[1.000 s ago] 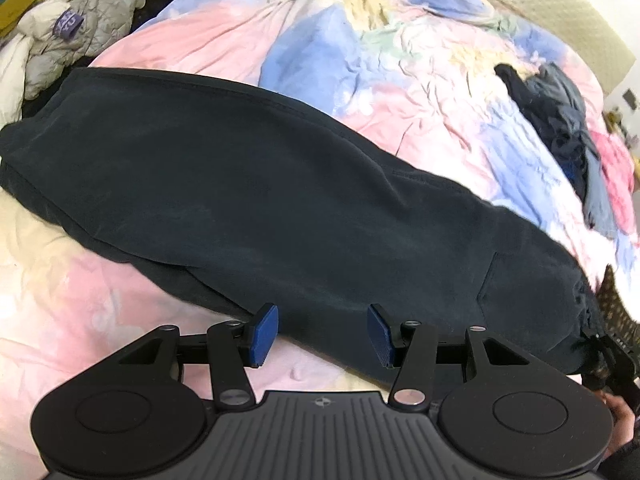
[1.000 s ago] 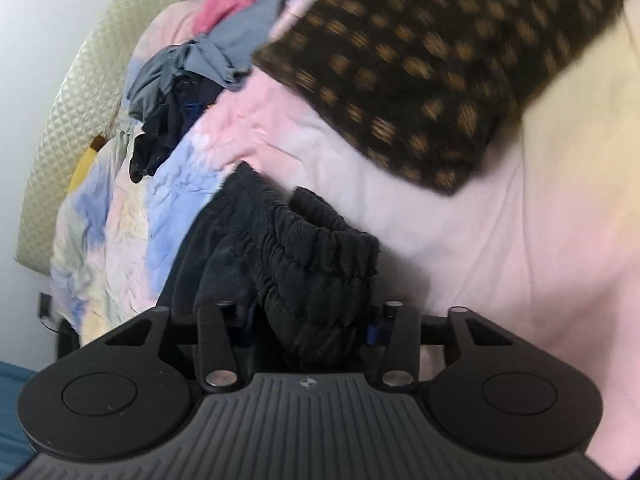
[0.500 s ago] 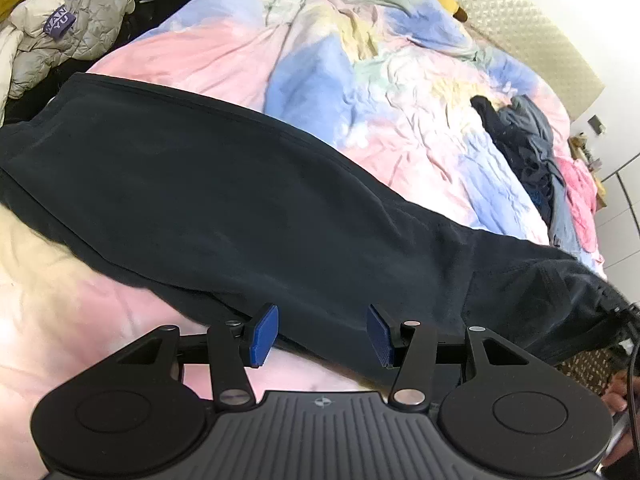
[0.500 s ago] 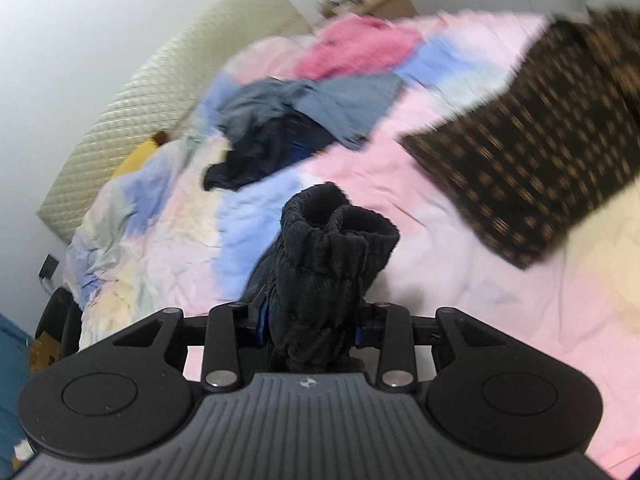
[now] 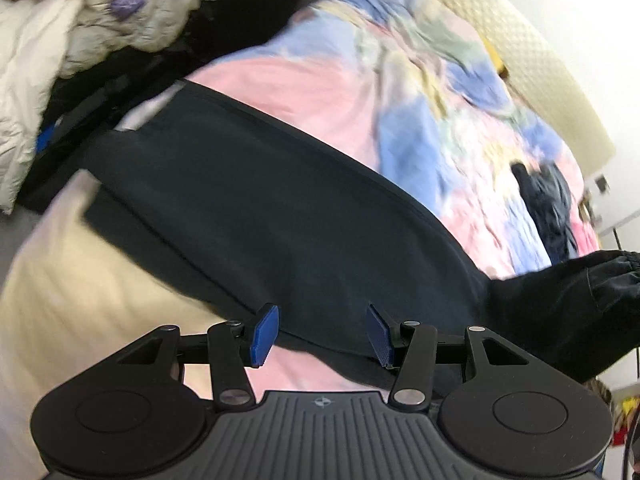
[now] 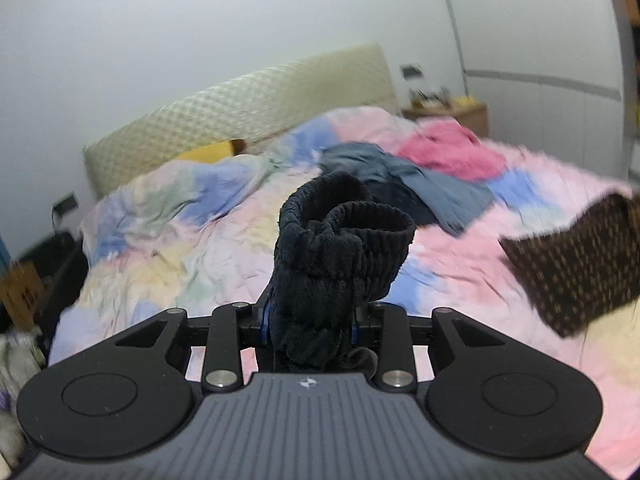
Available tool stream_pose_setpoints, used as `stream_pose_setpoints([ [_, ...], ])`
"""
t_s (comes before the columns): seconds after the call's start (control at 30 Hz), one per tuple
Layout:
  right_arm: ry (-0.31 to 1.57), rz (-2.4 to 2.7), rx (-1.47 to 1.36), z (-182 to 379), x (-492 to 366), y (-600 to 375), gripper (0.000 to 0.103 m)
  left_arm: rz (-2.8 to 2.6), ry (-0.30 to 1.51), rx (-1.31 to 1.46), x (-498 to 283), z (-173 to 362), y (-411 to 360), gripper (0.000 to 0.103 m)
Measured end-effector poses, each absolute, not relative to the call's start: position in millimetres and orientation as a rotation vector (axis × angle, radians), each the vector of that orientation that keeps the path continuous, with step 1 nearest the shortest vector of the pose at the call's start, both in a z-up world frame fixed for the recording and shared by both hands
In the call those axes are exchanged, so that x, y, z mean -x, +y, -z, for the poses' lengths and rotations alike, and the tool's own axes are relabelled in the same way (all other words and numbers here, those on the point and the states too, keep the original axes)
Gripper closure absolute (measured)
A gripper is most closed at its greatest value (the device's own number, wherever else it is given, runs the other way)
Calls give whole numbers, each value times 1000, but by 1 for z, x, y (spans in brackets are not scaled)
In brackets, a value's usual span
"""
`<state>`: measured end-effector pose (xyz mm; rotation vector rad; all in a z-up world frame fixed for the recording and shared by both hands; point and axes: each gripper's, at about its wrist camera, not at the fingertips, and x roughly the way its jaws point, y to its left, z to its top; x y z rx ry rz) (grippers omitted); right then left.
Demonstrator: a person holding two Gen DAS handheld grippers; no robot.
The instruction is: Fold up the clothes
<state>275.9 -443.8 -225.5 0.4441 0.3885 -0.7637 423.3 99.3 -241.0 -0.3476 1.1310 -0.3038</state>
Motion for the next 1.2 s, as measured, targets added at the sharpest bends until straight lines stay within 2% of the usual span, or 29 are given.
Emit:
stream_pose_setpoints([
  [0.27,465,645,-219,240,-357,-337,70,213,1088,420,-446,241,187,52],
  [0.67,813,334,144,410,-444,-181,69,49,1079,528,-440,249,285,51],
  [0.73,843,314,208,427,-449,-165,67,51,1092,561,-436,256,289,49],
  [0.77,850,305,241,432,-450,-160,65,54,1102,575,-435,260,289,44],
  [0.8,853,295,276,435,-450,-157,63,55,1111,586,-433,264,287,38],
  [0.87,858,272,317,437,-449,-153,59,49,1119,599,-429,272,281,33],
  [0.93,868,233,288,429,-446,-156,49,46,1110,655,-427,284,276,28],
  [0.97,877,206,265,424,-446,-158,41,42,1103,706,-426,293,275,25],
  [1.2,959,-13,132,383,-415,-171,34,14,1067,978,-438,360,260,23],
])
